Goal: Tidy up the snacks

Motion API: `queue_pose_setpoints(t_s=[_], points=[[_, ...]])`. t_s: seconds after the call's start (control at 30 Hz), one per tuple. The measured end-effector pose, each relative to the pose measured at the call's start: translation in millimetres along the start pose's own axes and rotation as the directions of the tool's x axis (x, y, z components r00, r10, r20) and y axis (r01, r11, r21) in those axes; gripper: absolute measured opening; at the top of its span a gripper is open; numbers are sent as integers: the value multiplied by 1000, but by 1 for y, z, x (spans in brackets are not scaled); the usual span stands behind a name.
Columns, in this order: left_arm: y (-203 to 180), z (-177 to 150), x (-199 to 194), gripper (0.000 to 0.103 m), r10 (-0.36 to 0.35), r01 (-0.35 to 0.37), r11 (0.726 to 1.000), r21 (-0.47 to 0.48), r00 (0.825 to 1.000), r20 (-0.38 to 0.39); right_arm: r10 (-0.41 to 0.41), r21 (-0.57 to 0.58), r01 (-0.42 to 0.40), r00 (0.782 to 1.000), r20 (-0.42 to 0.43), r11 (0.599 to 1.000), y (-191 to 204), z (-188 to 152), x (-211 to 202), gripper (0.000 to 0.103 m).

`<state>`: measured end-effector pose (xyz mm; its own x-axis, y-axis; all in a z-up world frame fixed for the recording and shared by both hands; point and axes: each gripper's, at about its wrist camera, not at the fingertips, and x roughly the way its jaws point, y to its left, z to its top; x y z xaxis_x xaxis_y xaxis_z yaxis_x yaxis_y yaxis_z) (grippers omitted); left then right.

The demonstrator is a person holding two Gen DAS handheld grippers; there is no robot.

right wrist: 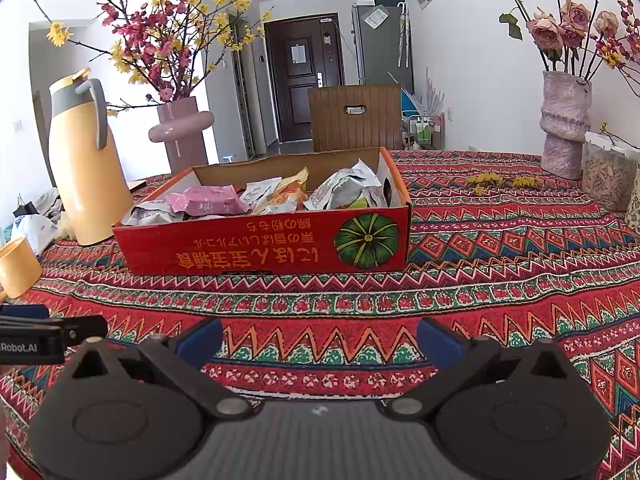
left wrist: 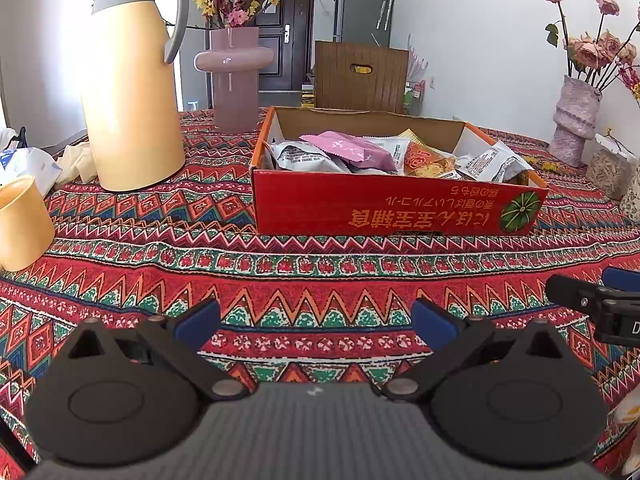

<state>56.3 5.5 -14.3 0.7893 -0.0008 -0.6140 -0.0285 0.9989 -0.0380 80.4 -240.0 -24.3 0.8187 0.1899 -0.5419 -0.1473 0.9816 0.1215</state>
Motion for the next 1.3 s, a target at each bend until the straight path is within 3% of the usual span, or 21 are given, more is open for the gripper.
queue_pose_setpoints(t_s=[1.3], points=[[0,0,-1,103,-22,22,1000,-4,1000,9,0,0,0,1000,-6,1000,-1,-2,0,103]])
